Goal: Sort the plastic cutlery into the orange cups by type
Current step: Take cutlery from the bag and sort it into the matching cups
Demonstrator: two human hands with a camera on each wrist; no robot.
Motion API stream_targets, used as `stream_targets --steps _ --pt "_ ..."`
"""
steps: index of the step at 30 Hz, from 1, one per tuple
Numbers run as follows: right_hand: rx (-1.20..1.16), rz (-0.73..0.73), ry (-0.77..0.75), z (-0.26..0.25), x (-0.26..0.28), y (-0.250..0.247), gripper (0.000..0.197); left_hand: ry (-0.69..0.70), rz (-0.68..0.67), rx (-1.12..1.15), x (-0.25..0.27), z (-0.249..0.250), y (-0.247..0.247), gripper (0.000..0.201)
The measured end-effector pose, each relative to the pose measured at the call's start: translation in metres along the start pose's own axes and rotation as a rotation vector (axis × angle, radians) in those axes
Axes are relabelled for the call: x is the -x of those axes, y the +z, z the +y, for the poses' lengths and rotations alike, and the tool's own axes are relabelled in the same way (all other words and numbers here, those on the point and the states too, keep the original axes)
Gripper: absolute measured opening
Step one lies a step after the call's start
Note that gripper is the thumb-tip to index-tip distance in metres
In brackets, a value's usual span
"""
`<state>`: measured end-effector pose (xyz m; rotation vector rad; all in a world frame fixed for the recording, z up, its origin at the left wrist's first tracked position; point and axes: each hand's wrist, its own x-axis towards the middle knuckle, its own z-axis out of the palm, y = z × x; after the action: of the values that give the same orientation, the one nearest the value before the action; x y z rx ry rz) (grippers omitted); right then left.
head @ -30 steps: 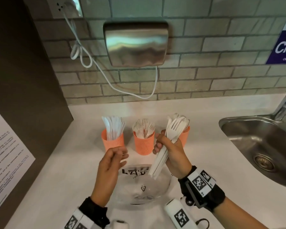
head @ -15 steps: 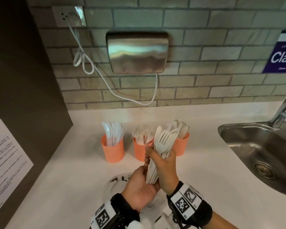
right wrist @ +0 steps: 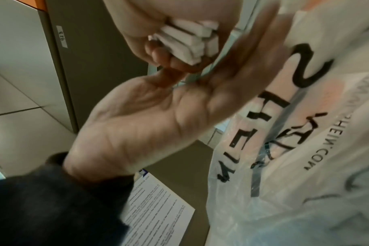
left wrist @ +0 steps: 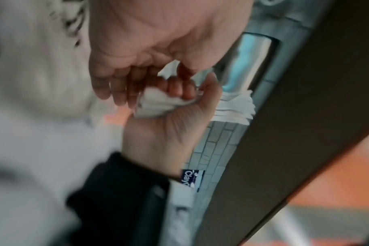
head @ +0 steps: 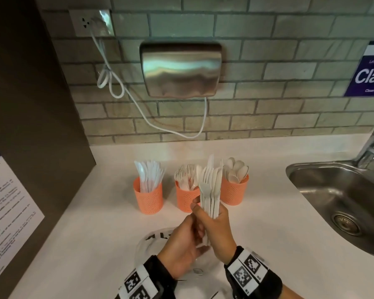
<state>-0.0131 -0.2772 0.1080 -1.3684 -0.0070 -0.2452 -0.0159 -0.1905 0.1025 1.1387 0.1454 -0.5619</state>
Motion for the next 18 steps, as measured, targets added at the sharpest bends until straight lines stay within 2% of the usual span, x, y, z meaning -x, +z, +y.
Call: stream_targets --steps 2,4,8,10,13,18 --pt "0.064 -0.064 -0.028 0.001 0.001 -0.006 0.019 0.202 0.074 -0.208 0.001 0.008 -0.008 0.036" --pt "0.146 -0.122 -0.059 0.004 0.002 -0.013 0.016 0.358 0.118 -0.296 0.004 0.025 -0.013 0.032" --pt "0.396 -0.123 -0.149 0.017 0.006 -0.025 0.014 0.576 0.053 -0.364 0.02 0.056 -0.013 0.036" --pt "0.421 -0.108 -0.165 0.022 0.007 -0.027 0.015 0.634 0.038 -0.45 0.022 0.062 -0.011 0.043" --pt "0.412 -0.112 -0.169 0.024 0.009 -0.027 0.026 0.654 0.03 -0.563 0.017 0.059 -0.009 0.035" --pt "0.357 -0.207 -0.12 0.025 0.015 -0.032 0.017 0.657 0.029 -0.669 0.01 0.047 -0.012 0.036"
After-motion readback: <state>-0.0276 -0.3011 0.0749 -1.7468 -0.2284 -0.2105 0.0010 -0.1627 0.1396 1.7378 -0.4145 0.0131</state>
